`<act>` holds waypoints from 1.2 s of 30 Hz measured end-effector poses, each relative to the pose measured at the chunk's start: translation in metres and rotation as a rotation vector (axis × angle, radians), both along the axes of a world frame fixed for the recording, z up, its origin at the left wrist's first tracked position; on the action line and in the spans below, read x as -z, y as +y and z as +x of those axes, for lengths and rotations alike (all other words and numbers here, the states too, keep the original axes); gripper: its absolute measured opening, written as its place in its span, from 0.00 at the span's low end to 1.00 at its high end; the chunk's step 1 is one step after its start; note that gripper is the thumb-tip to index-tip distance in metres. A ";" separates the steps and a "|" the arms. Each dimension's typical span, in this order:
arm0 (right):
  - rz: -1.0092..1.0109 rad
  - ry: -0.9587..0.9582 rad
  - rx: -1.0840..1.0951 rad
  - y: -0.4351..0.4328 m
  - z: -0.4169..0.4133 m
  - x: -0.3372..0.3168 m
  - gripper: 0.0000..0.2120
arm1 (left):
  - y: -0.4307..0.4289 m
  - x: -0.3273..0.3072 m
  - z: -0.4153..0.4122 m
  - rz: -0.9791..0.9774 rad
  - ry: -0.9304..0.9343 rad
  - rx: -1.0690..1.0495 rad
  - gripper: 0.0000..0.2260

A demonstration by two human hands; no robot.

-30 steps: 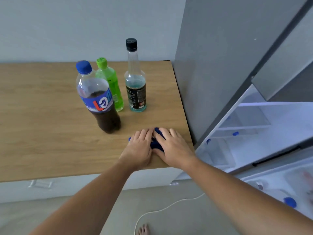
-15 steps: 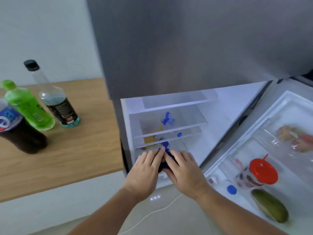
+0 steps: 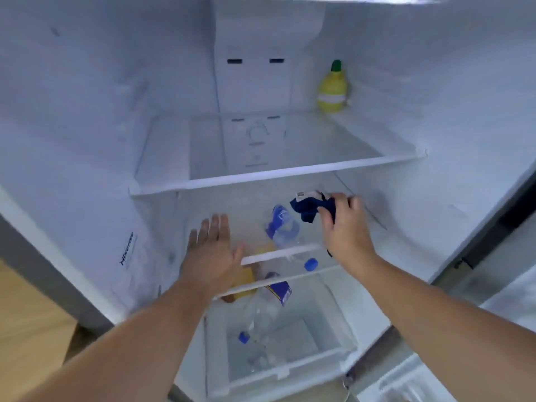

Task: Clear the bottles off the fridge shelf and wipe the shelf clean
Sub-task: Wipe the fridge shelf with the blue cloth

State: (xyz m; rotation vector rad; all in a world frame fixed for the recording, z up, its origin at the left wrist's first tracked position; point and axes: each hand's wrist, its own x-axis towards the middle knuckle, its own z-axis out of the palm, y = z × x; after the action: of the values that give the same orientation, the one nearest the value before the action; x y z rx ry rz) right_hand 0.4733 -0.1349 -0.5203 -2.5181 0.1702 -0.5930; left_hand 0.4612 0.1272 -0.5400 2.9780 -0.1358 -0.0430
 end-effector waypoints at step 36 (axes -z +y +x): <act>-0.370 0.381 -0.536 0.142 0.170 0.004 0.23 | 0.006 0.020 0.011 0.085 -0.003 -0.194 0.67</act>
State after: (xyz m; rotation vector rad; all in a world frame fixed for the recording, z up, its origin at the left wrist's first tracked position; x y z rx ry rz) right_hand 0.6437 0.0076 -0.5242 -2.8362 -0.5093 0.0833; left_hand 0.4725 0.1337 -0.5603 3.0604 0.1588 -0.0217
